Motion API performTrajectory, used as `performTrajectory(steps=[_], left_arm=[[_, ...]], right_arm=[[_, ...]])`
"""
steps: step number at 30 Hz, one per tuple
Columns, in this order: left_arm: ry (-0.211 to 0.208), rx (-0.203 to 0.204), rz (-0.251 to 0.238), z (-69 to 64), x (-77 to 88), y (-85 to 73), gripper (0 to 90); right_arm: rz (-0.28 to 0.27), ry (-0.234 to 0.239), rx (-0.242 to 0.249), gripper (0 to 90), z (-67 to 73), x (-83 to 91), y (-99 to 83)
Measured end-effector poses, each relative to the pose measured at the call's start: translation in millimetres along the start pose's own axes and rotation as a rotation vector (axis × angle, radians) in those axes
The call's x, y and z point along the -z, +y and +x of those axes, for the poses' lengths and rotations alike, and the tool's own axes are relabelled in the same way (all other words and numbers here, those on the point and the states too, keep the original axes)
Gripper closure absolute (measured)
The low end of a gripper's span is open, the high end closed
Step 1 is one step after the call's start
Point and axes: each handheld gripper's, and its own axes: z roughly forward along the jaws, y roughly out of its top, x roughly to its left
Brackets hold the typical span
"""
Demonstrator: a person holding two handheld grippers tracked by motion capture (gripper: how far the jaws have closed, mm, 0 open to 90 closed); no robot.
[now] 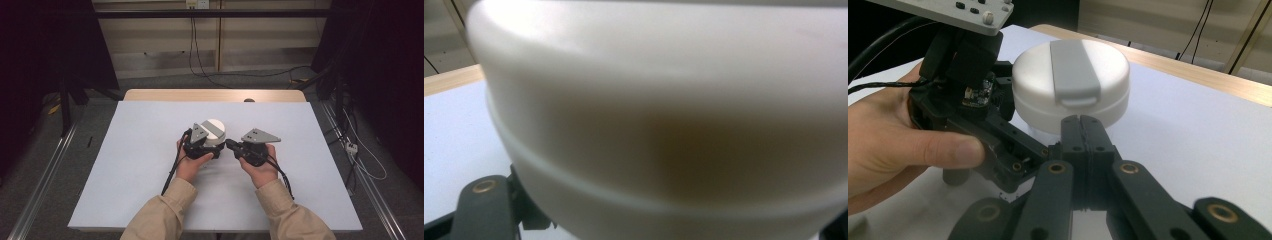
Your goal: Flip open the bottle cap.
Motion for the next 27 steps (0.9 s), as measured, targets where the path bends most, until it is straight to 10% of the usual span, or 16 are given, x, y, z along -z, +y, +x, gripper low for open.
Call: performTrajectory(steps=[27], left_arm=[[0.000, -0.001, 0.000, 0.1, -0.2, -0.1, 18.6]], right_arm=[[-0.015, -0.002, 0.028, 90.0, 2.0, -9.2, 22.7]])
